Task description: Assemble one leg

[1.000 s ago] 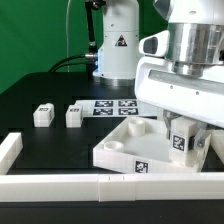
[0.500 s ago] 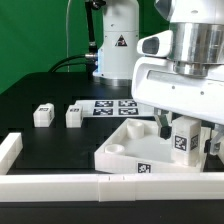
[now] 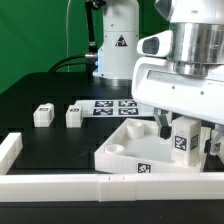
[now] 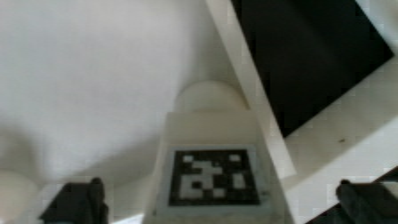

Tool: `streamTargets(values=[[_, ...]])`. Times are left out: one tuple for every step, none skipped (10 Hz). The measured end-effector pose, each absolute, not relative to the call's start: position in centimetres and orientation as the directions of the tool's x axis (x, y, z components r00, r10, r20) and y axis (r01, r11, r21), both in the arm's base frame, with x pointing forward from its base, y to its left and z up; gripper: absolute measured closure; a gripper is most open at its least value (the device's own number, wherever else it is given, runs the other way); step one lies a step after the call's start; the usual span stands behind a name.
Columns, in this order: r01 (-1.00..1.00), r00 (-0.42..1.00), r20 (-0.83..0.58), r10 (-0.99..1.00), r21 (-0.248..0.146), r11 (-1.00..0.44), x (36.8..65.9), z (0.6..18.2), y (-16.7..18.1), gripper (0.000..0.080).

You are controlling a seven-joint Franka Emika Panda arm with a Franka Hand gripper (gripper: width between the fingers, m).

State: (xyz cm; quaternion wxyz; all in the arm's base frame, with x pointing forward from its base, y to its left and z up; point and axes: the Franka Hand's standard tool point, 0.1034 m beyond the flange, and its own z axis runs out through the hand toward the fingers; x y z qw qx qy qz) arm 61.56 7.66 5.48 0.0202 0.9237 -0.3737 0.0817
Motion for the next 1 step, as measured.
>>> streamTargets(values=[[-0.694,0.707,0.166,-0.687,-0.024,-0.720,61.56,5.48,7.66,0.0150]])
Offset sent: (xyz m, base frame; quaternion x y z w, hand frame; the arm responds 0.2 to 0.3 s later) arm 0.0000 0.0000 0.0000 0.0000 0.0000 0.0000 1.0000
